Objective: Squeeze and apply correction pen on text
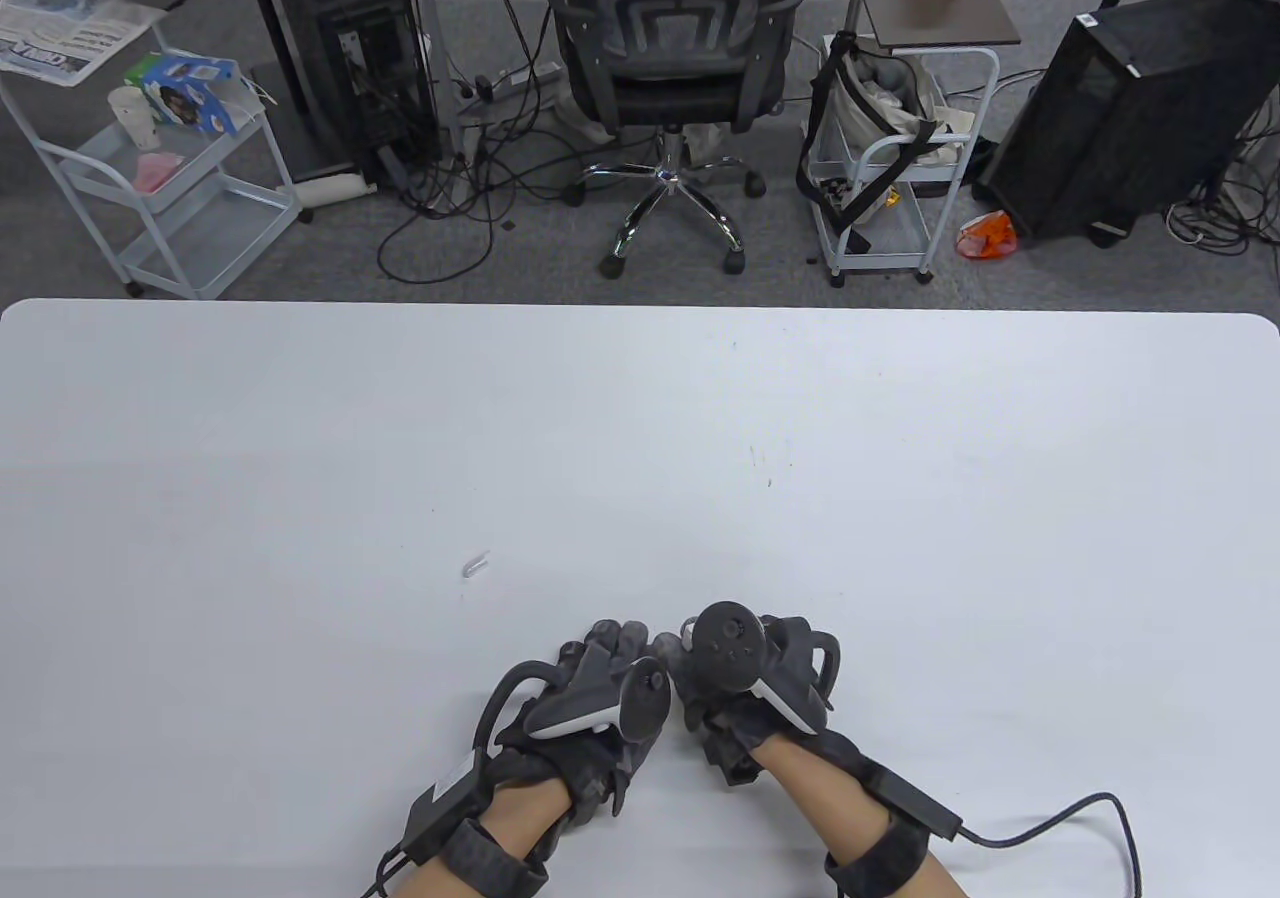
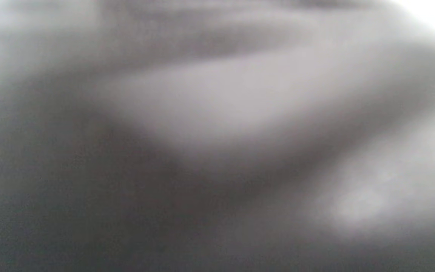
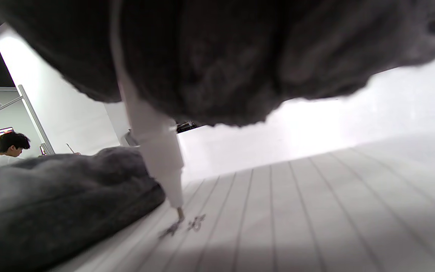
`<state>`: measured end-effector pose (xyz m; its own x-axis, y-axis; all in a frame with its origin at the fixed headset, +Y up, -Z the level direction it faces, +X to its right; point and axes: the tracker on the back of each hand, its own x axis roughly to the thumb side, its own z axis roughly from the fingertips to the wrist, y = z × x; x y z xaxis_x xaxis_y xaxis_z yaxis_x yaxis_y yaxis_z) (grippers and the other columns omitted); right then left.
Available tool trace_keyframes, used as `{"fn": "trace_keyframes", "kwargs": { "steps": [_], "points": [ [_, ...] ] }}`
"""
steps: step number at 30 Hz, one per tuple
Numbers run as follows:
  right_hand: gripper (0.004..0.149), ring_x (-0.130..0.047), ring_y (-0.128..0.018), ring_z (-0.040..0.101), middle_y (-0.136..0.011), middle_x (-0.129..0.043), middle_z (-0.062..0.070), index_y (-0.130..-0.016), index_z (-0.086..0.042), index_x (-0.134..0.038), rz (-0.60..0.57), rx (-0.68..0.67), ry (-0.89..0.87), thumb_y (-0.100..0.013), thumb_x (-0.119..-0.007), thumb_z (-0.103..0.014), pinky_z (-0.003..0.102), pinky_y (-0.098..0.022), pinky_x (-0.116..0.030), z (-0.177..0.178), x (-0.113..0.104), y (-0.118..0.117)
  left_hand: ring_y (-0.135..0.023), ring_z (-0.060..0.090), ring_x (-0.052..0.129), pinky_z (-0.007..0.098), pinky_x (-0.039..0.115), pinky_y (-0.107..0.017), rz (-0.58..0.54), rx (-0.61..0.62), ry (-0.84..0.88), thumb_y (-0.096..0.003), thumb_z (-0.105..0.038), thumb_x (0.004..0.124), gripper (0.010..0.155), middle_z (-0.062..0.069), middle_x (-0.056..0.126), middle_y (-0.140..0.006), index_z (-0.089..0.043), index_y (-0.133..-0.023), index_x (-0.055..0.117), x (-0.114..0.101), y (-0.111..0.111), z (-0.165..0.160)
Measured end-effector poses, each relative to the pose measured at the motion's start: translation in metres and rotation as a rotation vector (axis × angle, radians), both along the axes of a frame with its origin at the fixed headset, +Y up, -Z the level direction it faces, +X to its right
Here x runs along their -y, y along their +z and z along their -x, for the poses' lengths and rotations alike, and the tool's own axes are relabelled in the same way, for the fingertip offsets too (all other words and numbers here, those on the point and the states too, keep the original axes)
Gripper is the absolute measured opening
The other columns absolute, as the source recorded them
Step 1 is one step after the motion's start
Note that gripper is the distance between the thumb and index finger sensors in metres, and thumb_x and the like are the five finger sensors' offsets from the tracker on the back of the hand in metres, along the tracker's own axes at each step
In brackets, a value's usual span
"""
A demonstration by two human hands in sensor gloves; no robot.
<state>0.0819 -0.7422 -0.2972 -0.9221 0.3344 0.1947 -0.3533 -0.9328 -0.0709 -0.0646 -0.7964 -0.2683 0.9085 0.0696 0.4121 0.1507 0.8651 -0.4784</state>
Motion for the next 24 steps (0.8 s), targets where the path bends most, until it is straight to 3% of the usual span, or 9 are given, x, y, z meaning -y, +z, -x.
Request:
{"fn": "trace_keyframes", "kwargs": {
  "steps": [3, 9, 24],
  "points": [
    [0.038, -0.096, -0.016, 0.027, -0.027, -0.101, 0.005, -0.045, -0.015, -0.096, 0.047, -0.041, -0.022, -0.039, -0.086, -0.051, 0.045, -0.034, -0.085, 0.0002, 0.0006, -0.0008, -0.111, 0.031, 0.012, 0.051, 0.027, -0.08, 0.0, 0.0, 0.0, -0.0471, -0.054, 0.045, 0.071, 0.002, 0.003, -0.117, -0.029, -0.104, 0.012, 0.0, 0.0, 0.0],
    [0.038, -0.096, -0.017, 0.027, -0.027, -0.101, 0.004, -0.045, -0.015, -0.096, -0.003, -0.027, -0.001, -0.039, -0.086, -0.051, 0.045, -0.035, -0.085, 0.0011, -0.0004, -0.0002, -0.111, 0.031, 0.012, 0.051, 0.027, -0.08, -0.001, 0.0, -0.003, -0.0471, -0.054, 0.045, 0.071, 0.002, 0.003, -0.117, -0.029, -0.104, 0.012, -0.0001, -0.0001, 0.0001],
    [0.039, -0.096, -0.017, 0.027, -0.027, -0.102, 0.004, -0.046, -0.015, -0.096, -0.004, -0.019, -0.011, -0.039, -0.086, -0.051, 0.045, -0.035, -0.085, 0.0001, -0.0006, 0.0002, -0.111, 0.031, 0.012, 0.051, 0.027, -0.08, 0.0, 0.001, -0.003, -0.0471, -0.054, 0.045, 0.071, 0.002, 0.003, -0.117, -0.029, -0.104, 0.012, -0.0002, 0.0003, -0.0004]
  ]
}}
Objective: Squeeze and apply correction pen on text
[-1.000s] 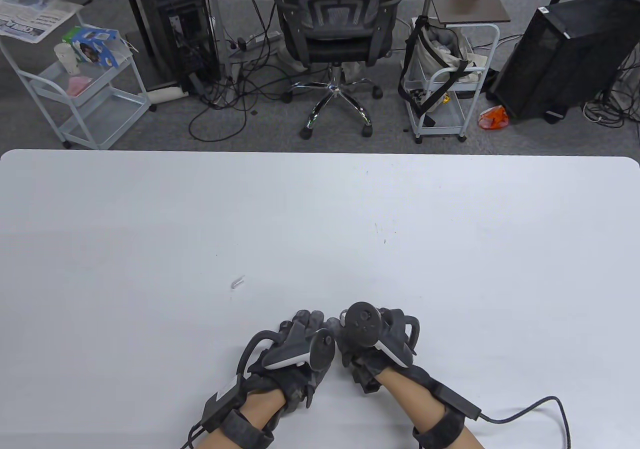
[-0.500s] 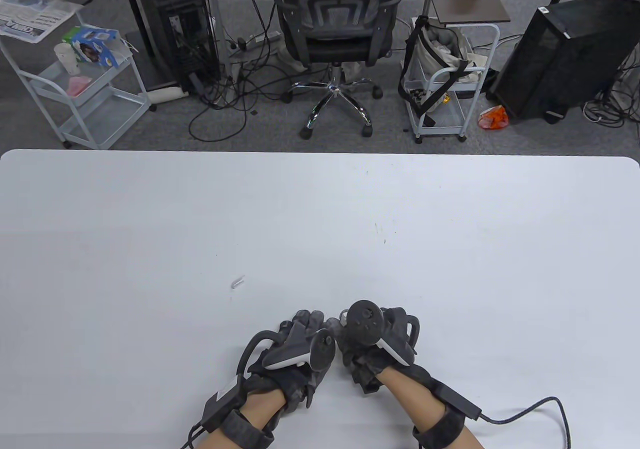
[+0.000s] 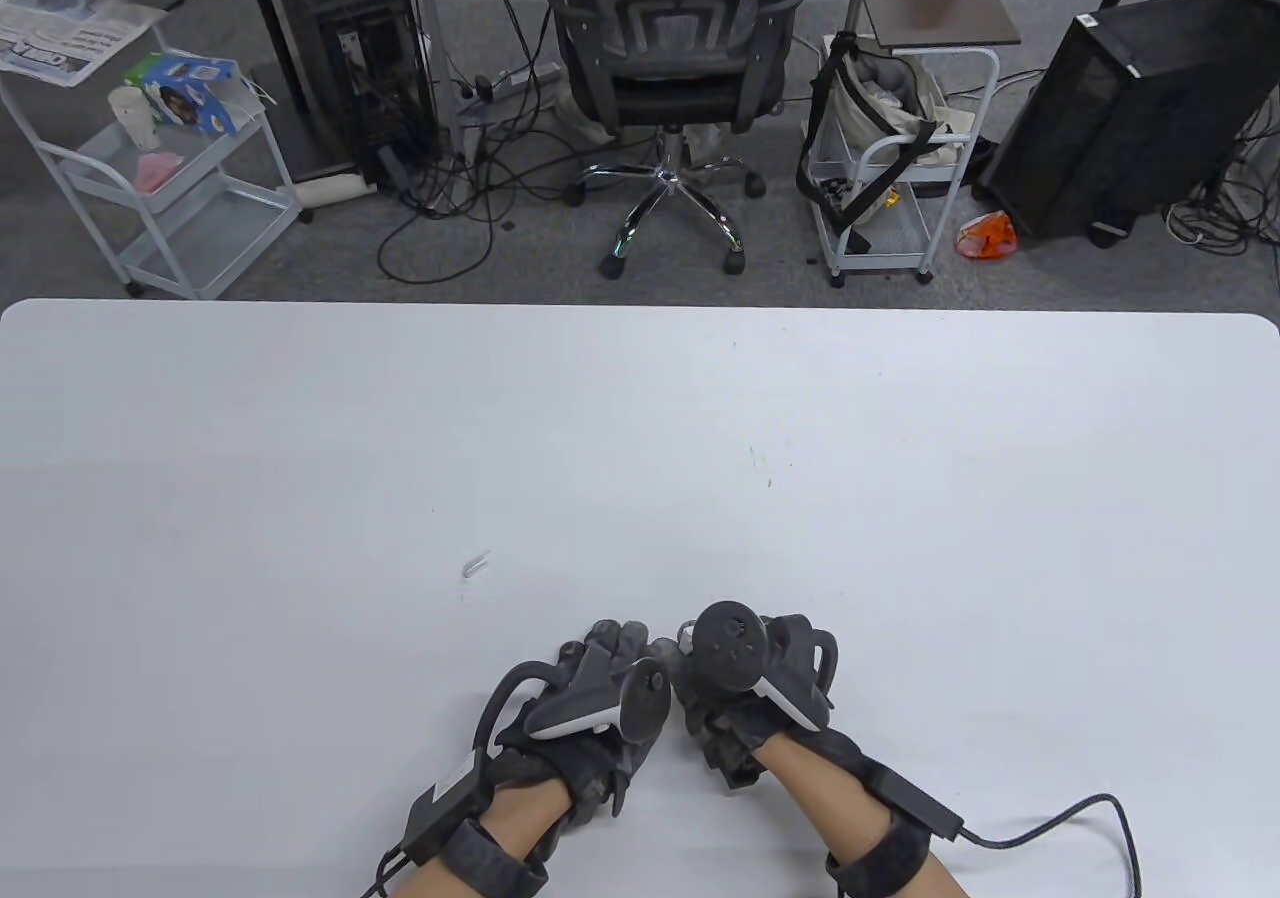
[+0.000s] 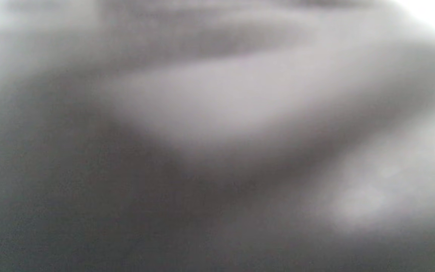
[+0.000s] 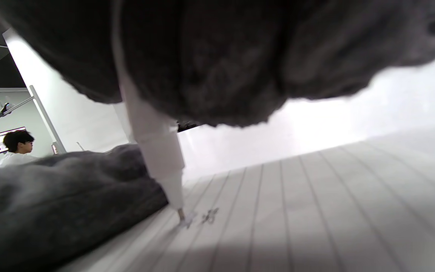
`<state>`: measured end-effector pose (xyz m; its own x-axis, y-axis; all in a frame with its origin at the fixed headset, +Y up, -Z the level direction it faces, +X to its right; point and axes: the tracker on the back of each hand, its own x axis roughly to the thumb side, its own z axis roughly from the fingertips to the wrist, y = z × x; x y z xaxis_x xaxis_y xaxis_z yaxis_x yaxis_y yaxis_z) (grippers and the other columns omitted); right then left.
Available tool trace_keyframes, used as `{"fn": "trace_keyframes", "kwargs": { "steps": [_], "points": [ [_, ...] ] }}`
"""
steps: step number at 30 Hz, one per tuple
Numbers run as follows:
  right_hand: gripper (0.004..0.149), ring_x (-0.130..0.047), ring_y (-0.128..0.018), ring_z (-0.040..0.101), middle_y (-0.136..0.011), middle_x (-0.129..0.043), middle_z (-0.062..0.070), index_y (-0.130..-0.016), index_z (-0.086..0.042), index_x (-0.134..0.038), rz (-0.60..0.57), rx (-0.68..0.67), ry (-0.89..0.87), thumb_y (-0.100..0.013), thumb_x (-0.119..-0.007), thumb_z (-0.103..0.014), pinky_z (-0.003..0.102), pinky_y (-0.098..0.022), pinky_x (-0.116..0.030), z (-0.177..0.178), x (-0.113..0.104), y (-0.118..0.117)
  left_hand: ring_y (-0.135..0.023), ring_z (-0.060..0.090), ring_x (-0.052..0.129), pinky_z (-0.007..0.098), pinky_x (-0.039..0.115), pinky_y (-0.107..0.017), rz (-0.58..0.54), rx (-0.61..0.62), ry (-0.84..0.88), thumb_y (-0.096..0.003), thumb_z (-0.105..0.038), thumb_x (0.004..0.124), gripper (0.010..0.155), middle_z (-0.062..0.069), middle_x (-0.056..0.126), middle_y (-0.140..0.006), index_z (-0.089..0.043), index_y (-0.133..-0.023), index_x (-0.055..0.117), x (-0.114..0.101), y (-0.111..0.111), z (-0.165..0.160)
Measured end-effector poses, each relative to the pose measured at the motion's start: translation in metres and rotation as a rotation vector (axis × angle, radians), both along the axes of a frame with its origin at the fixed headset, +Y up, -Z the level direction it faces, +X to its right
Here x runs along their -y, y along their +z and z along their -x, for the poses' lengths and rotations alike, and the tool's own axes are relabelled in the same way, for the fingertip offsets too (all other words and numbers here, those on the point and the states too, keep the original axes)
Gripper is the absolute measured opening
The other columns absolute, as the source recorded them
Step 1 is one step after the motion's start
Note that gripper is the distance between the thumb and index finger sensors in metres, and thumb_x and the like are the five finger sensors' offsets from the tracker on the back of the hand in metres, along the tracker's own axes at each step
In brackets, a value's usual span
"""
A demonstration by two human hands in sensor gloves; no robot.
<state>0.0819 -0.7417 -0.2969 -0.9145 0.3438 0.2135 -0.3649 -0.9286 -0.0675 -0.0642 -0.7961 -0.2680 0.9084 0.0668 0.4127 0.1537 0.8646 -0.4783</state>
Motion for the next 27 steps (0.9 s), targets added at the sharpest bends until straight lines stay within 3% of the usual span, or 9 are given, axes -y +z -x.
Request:
{"fn": "trace_keyframes", "kwargs": {
  "steps": [6, 9, 22, 27],
  "points": [
    [0.038, -0.096, -0.016, 0.027, -0.027, -0.102, 0.005, -0.045, -0.014, -0.096, 0.047, -0.028, 0.012, -0.039, -0.086, -0.051, 0.045, -0.034, -0.085, -0.0002, -0.0013, -0.0014, -0.111, 0.031, 0.012, 0.052, 0.027, -0.08, 0.0, 0.0, 0.0, -0.0471, -0.054, 0.045, 0.071, 0.002, 0.003, -0.117, -0.029, -0.104, 0.011, -0.0001, 0.0001, 0.0],
    [0.038, -0.096, -0.017, 0.027, -0.028, -0.102, 0.004, -0.046, -0.015, -0.096, 0.001, 0.01, 0.002, -0.039, -0.086, -0.051, 0.045, -0.035, -0.085, -0.0024, -0.0003, -0.0006, -0.111, 0.031, 0.012, 0.052, 0.027, -0.08, 0.0, 0.0, 0.0, -0.0471, -0.054, 0.045, 0.071, 0.002, 0.003, -0.117, -0.029, -0.104, 0.011, -0.0001, 0.0002, -0.0001],
    [0.039, -0.096, -0.017, 0.027, -0.028, -0.102, 0.004, -0.046, -0.015, -0.096, 0.037, -0.04, 0.023, -0.039, -0.086, -0.052, 0.045, -0.035, -0.085, -0.0016, -0.0014, -0.0011, -0.111, 0.031, 0.012, 0.052, 0.027, -0.08, -0.001, 0.0, -0.001, -0.0471, -0.054, 0.045, 0.071, 0.002, 0.003, -0.117, -0.029, -0.104, 0.011, -0.0002, 0.0003, -0.0002],
    [0.039, -0.096, -0.017, 0.026, -0.028, -0.102, 0.004, -0.046, -0.015, -0.096, -0.029, 0.013, 0.016, -0.039, -0.085, -0.052, 0.045, -0.035, -0.085, -0.0069, -0.0066, -0.0001, -0.111, 0.031, 0.012, 0.052, 0.027, -0.08, -0.001, 0.0, -0.001, -0.0471, -0.054, 0.045, 0.071, 0.002, 0.003, -0.117, -0.029, -0.104, 0.012, -0.0002, 0.0002, -0.0001]
  ]
}}
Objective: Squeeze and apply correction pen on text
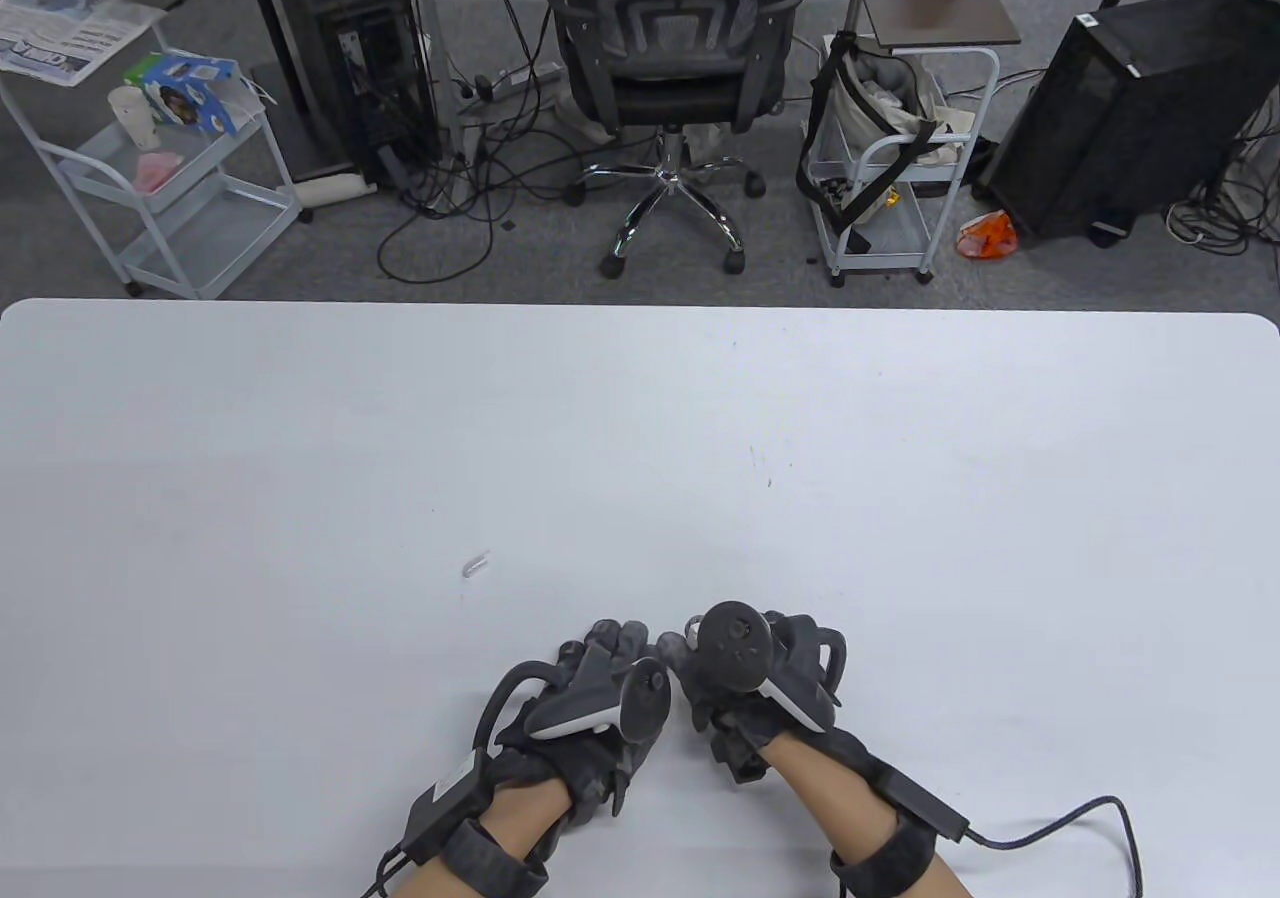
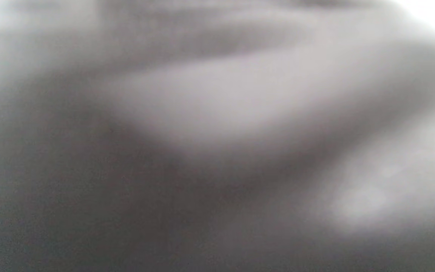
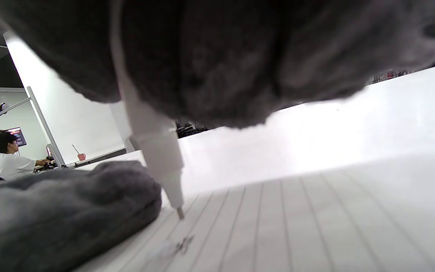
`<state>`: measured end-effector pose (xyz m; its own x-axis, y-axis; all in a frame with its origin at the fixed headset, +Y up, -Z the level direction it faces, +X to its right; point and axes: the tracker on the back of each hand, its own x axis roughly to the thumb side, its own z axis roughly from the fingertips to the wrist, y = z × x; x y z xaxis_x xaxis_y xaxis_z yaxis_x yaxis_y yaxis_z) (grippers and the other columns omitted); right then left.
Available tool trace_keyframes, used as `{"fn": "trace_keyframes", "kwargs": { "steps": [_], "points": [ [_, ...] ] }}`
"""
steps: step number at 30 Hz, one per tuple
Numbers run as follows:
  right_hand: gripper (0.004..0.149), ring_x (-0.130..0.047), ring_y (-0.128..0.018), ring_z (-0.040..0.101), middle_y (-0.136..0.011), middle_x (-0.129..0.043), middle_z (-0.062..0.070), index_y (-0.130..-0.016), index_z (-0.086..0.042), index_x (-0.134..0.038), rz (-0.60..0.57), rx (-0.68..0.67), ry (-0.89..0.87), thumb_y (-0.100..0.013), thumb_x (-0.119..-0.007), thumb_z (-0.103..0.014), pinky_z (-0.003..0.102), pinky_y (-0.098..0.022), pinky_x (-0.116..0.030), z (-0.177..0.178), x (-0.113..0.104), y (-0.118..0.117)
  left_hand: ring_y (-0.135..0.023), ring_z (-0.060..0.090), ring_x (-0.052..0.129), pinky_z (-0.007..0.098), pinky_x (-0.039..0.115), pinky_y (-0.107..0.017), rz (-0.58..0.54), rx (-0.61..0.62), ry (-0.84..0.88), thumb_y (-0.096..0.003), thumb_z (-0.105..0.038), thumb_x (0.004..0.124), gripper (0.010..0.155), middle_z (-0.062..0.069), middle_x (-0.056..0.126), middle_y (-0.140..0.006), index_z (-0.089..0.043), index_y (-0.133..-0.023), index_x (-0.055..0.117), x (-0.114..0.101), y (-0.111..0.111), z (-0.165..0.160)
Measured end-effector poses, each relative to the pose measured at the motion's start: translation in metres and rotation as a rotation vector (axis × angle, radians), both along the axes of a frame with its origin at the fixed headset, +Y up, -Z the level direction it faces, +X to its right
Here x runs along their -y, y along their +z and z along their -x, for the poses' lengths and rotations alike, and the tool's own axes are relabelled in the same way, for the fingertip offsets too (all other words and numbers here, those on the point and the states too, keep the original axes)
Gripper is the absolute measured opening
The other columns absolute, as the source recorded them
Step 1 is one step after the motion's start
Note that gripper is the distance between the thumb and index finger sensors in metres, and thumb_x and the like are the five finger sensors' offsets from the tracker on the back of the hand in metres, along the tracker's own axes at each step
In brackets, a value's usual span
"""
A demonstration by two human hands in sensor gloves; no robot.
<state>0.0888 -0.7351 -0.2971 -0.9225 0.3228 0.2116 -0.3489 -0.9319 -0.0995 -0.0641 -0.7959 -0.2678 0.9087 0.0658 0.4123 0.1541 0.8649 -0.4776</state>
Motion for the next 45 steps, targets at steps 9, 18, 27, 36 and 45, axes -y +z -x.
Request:
{"fn": "trace_keyframes", "kwargs": {
  "steps": [9, 18, 27, 36, 45],
  "points": [
    [0.039, -0.097, -0.018, 0.026, -0.029, -0.102, 0.004, -0.047, -0.016, -0.096, 0.038, -0.005, -0.006, -0.039, -0.085, -0.052, 0.045, -0.036, -0.085, 0.0008, 0.0068, -0.0013, -0.111, 0.031, 0.012, 0.052, 0.027, -0.08, 0.001, -0.001, 0.001, -0.0471, -0.054, 0.045, 0.071, 0.002, 0.003, -0.117, -0.029, -0.104, 0.012, -0.0001, 0.0, 0.0001],
    [0.039, -0.096, -0.018, 0.027, -0.028, -0.102, 0.004, -0.046, -0.015, -0.096, 0.046, 0.0, -0.018, -0.039, -0.085, -0.052, 0.045, -0.036, -0.085, -0.0002, 0.0061, -0.0014, -0.111, 0.031, 0.012, 0.052, 0.027, -0.08, 0.001, 0.0, -0.001, -0.0471, -0.054, 0.045, 0.071, 0.002, 0.002, -0.117, -0.029, -0.104, 0.011, -0.0002, 0.0, 0.0001],
    [0.039, -0.097, -0.018, 0.026, -0.028, -0.102, 0.004, -0.046, -0.016, -0.096, 0.032, 0.0, -0.001, -0.039, -0.085, -0.052, 0.045, -0.036, -0.086, -0.0008, 0.0053, -0.0012, -0.111, 0.031, 0.012, 0.052, 0.027, -0.08, 0.001, -0.001, 0.001, -0.047, -0.054, 0.045, 0.071, 0.002, 0.003, -0.117, -0.029, -0.104, 0.012, -0.0002, -0.0001, 0.0002],
    [0.039, -0.097, -0.018, 0.026, -0.028, -0.102, 0.004, -0.046, -0.016, -0.096, 0.046, -0.008, 0.006, -0.038, -0.085, -0.052, 0.045, -0.036, -0.086, -0.0007, 0.0047, -0.0029, -0.111, 0.031, 0.012, 0.052, 0.027, -0.08, 0.001, -0.001, 0.0, -0.047, -0.054, 0.045, 0.071, 0.002, 0.003, -0.117, -0.029, -0.104, 0.011, -0.0003, 0.0, 0.0003],
    [0.039, -0.097, -0.018, 0.026, -0.028, -0.102, 0.003, -0.046, -0.016, -0.096, 0.045, -0.024, 0.022, -0.038, -0.085, -0.053, 0.044, -0.036, -0.086, -0.0005, 0.0039, -0.002, -0.111, 0.031, 0.012, 0.052, 0.027, -0.08, 0.0, -0.001, -0.001, -0.047, -0.054, 0.045, 0.071, 0.002, 0.003, -0.117, -0.029, -0.104, 0.011, -0.0005, 0.0, 0.0003]
  ]
}}
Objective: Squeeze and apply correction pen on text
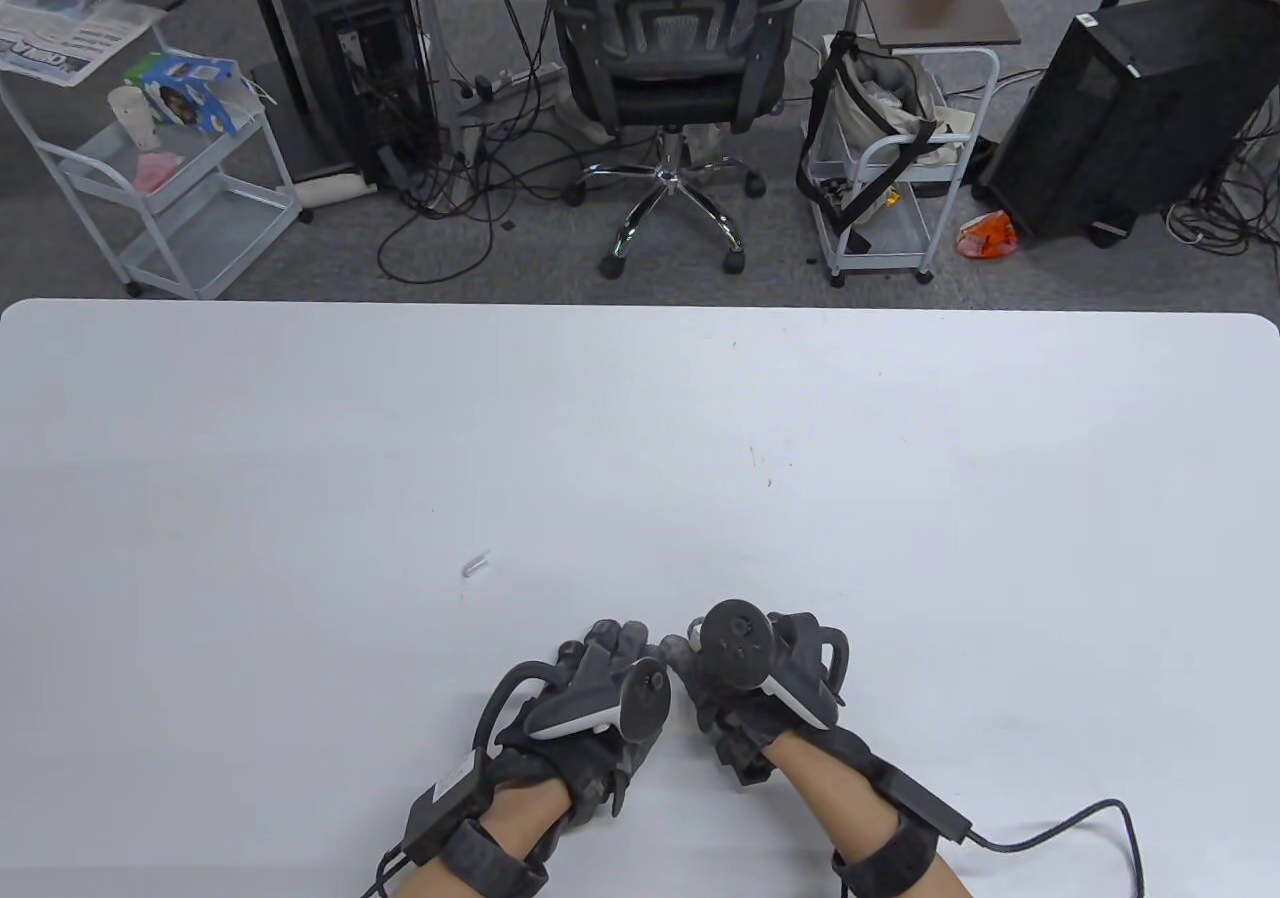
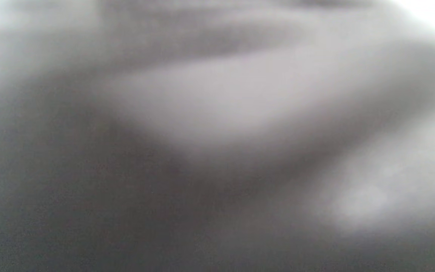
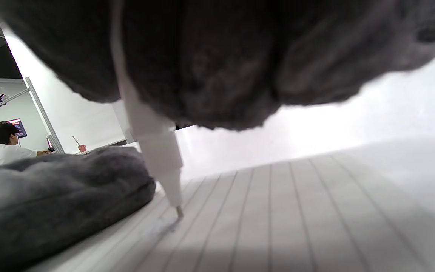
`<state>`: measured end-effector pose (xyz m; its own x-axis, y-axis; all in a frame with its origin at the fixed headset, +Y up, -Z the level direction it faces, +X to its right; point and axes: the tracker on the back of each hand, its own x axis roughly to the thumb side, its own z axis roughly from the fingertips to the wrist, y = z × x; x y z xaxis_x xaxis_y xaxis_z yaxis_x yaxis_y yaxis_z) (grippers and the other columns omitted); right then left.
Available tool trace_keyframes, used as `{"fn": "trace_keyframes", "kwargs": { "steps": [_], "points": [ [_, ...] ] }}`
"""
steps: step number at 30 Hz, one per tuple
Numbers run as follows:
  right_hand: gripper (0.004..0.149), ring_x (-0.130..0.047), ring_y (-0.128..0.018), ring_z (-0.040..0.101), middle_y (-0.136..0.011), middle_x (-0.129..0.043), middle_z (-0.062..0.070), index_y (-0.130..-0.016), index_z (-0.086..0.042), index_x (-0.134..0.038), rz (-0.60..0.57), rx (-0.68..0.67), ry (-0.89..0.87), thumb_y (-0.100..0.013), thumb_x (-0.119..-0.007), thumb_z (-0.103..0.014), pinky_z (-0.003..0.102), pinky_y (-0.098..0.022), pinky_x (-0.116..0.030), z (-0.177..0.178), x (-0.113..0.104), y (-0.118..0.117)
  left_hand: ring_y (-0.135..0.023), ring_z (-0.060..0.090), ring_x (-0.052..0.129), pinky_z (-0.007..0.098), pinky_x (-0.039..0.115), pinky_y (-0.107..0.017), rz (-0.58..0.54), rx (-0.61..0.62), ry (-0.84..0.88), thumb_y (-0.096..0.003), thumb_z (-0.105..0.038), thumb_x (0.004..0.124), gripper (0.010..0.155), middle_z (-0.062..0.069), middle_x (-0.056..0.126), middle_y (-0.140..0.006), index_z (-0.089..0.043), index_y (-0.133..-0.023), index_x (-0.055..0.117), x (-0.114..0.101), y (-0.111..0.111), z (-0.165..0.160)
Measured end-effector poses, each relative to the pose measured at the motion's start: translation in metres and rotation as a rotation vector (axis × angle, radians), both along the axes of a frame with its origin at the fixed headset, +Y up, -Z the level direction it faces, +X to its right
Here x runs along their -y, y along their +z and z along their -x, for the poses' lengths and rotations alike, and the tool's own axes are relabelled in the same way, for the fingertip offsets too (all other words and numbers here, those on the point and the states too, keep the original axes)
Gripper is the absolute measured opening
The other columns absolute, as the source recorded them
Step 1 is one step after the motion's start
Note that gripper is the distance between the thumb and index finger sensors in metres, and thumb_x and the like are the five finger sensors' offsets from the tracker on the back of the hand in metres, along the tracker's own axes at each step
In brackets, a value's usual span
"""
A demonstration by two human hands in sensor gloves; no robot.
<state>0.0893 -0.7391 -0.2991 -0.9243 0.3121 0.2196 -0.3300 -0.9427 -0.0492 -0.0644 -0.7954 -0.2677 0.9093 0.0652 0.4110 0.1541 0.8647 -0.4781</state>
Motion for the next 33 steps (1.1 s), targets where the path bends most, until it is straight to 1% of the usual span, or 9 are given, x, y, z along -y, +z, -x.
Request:
{"fn": "trace_keyframes", "kwargs": {
  "steps": [3, 8, 13, 16, 20, 23, 26, 29, 33],
  "points": [
    [0.039, -0.097, -0.017, 0.026, -0.027, -0.102, 0.004, -0.046, -0.015, -0.096, 0.027, -0.023, 0.006, -0.038, -0.086, -0.052, 0.045, -0.035, -0.086, 0.0, 0.0002, -0.0001, -0.111, 0.031, 0.012, 0.052, 0.027, -0.08, 0.0, 0.0, 0.0, -0.047, -0.054, 0.045, 0.071, 0.002, 0.002, -0.117, -0.029, -0.104, 0.011, 0.0, 0.0, 0.0],
    [0.039, -0.097, -0.017, 0.026, -0.028, -0.102, 0.004, -0.046, -0.015, -0.096, 0.018, -0.024, -0.026, -0.038, -0.085, -0.053, 0.045, -0.035, -0.086, 0.0008, 0.0026, 0.0012, -0.111, 0.031, 0.012, 0.052, 0.027, -0.08, 0.0, 0.0, 0.0, -0.0469, -0.054, 0.045, 0.071, 0.002, 0.003, -0.117, -0.029, -0.104, 0.011, -0.0001, 0.0, -0.0001],
    [0.039, -0.097, -0.017, 0.026, -0.027, -0.102, 0.004, -0.046, -0.015, -0.096, 0.016, -0.019, -0.019, -0.038, -0.085, -0.052, 0.045, -0.035, -0.086, 0.001, 0.0019, 0.0013, -0.111, 0.031, 0.012, 0.052, 0.027, -0.08, 0.0, 0.0, 0.0, -0.047, -0.055, 0.045, 0.071, 0.002, 0.002, -0.117, -0.029, -0.104, 0.011, -0.0002, 0.0, -0.0002],
    [0.039, -0.097, -0.016, 0.026, -0.027, -0.102, 0.003, -0.045, -0.016, -0.096, -0.013, -0.01, 0.033, -0.038, -0.085, -0.052, 0.044, -0.034, -0.086, 0.0018, -0.0008, 0.002, -0.111, 0.031, 0.012, 0.052, 0.027, -0.08, 0.0, 0.0, 0.0, -0.0469, -0.055, 0.045, 0.071, 0.002, 0.003, -0.117, -0.029, -0.104, 0.011, -0.0002, 0.0, -0.0002],
    [0.039, -0.097, -0.016, 0.026, -0.027, -0.102, 0.003, -0.045, -0.015, -0.096, -0.001, 0.001, -0.067, -0.038, -0.086, -0.052, 0.044, -0.034, -0.086, -0.0007, -0.001, 0.0018, -0.111, 0.031, 0.012, 0.052, 0.027, -0.08, 0.001, 0.0, 0.0, -0.0469, -0.054, 0.045, 0.071, 0.002, 0.003, -0.117, -0.029, -0.104, 0.011, -0.0002, 0.0001, -0.0002],
    [0.039, -0.097, -0.016, 0.025, -0.027, -0.102, 0.003, -0.045, -0.016, -0.096, -0.013, 0.007, -0.034, -0.038, -0.085, -0.053, 0.044, -0.034, -0.086, -0.0017, -0.0029, 0.0007, -0.111, 0.031, 0.012, 0.052, 0.027, -0.08, 0.002, 0.0, 0.002, -0.0469, -0.055, 0.045, 0.071, 0.002, 0.002, -0.117, -0.029, -0.104, 0.011, -0.0001, 0.0, -0.0001],
    [0.039, -0.097, -0.016, 0.026, -0.027, -0.102, 0.003, -0.045, -0.016, -0.096, 0.005, 0.001, -0.043, -0.038, -0.085, -0.052, 0.044, -0.034, -0.086, -0.0012, 0.0002, 0.0011, -0.111, 0.031, 0.011, 0.052, 0.027, -0.08, 0.002, 0.0, 0.001, -0.0469, -0.054, 0.045, 0.071, 0.002, 0.002, -0.117, -0.029, -0.104, 0.011, -0.0001, 0.0, -0.0001],
    [0.039, -0.097, -0.017, 0.026, -0.027, -0.102, 0.003, -0.046, -0.016, -0.096, -0.02, 0.005, -0.026, -0.038, -0.085, -0.053, 0.044, -0.035, -0.086, 0.0013, 0.0, 0.0019, -0.111, 0.031, 0.012, 0.052, 0.027, -0.08, 0.002, 0.0, 0.001, -0.0469, -0.055, 0.045, 0.071, 0.002, 0.002, -0.117, -0.029, -0.104, 0.011, -0.0001, 0.0001, -0.0001],
    [0.039, -0.097, -0.018, 0.026, -0.028, -0.102, 0.003, -0.046, -0.016, -0.096, -0.02, 0.001, -0.048, -0.038, -0.085, -0.053, 0.044, -0.035, -0.086, 0.0047, 0.0009, 0.002, -0.111, 0.031, 0.011, 0.052, 0.027, -0.08, 0.002, 0.0, 0.001, -0.0469, -0.054, 0.045, 0.071, 0.002, 0.002, -0.117, -0.029, -0.104, 0.011, -0.0001, 0.0001, -0.0001]
  ]
}}
